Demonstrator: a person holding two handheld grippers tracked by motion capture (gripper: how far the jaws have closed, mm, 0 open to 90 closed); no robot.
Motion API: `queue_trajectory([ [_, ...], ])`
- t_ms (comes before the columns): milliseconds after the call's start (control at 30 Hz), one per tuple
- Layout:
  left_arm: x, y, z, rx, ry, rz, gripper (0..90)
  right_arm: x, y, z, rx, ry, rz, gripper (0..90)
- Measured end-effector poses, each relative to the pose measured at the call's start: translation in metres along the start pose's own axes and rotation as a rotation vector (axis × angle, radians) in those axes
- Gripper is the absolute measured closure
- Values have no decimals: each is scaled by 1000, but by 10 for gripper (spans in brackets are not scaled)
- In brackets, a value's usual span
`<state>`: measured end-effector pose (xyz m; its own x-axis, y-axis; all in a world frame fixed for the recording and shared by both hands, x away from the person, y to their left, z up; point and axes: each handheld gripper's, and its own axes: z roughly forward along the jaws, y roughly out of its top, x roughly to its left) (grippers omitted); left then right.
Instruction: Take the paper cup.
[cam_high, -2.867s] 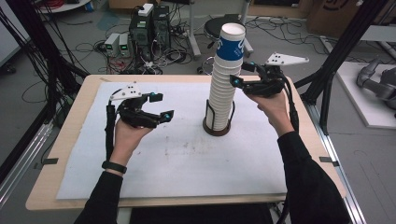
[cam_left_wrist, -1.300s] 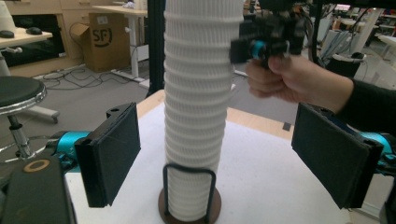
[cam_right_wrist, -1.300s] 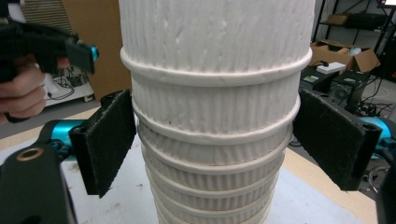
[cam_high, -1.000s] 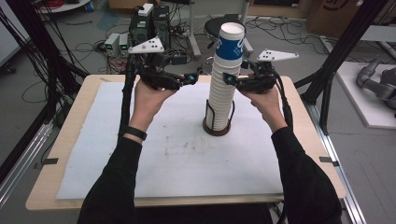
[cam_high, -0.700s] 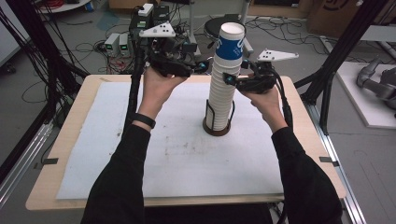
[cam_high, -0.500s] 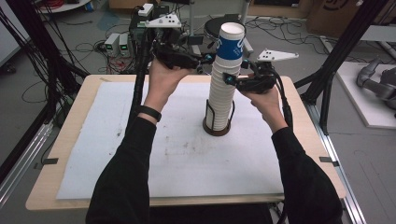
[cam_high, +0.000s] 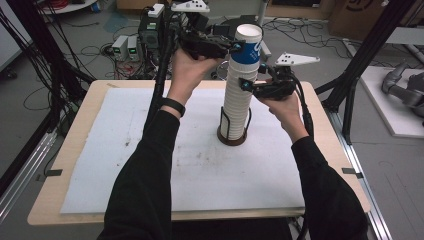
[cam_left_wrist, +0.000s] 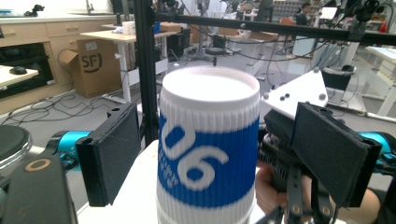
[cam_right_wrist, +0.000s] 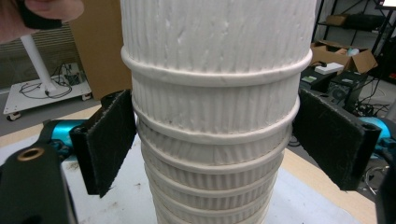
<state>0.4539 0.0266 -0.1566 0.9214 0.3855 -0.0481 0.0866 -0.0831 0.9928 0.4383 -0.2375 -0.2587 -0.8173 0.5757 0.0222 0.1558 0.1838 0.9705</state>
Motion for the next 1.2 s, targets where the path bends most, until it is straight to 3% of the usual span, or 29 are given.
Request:
queue_trajectory([
  [467, 7, 8, 27, 2, -31, -35, 170, 0, 0, 0, 1, -1, -5, 145],
  [533, 8, 8, 28, 7, -22, -32, 204, 0, 0, -1, 4, 0, -8, 145],
  [700, 9, 8, 27, -10, -49, -31, 296, 0, 0, -1, 5, 0, -8, 145],
  [967, 6, 11, 27, -7, -34, -4, 311, 0, 0, -1, 4, -3, -8, 145],
  [1200, 7, 16, 23, -51, -26, -8, 313, 1, 0, -1, 4, -4, -6, 146],
])
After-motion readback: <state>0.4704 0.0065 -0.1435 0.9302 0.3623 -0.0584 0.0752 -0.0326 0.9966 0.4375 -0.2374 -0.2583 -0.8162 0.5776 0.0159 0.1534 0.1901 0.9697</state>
